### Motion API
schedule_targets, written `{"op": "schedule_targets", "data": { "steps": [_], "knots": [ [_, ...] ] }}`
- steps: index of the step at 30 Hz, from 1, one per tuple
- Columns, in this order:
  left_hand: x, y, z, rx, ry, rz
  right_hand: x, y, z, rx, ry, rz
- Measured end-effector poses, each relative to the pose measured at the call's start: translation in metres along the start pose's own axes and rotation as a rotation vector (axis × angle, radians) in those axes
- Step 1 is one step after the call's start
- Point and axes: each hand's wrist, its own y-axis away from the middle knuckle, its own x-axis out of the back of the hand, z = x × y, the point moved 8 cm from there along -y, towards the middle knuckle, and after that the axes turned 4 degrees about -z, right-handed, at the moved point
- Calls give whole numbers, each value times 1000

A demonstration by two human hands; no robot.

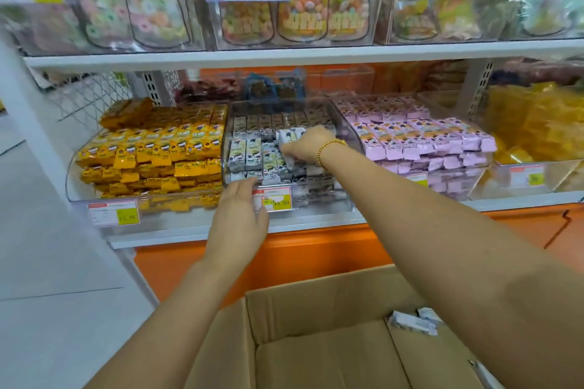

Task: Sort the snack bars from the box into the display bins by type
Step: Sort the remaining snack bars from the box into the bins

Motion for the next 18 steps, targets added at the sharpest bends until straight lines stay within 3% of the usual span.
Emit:
{"op": "schedule_targets", "data": {
  "steps": [3,7,11,15,18],
  "knots": [
    [0,-7,-2,2,-13,23,-11,-13,-13,5,-17,5],
    [-1,-8,-2,18,15,48,-23,-21,-14,53,-362,19],
    [-10,9,10,-81,46,80,-11,10,30,164,-619,231],
    [-59,50,27,-151,85,-95,-13,80,81,379,-555,214],
    [-108,80,28,-105,87,-278,-35,117,146,366,-398,173]
  ]
}}
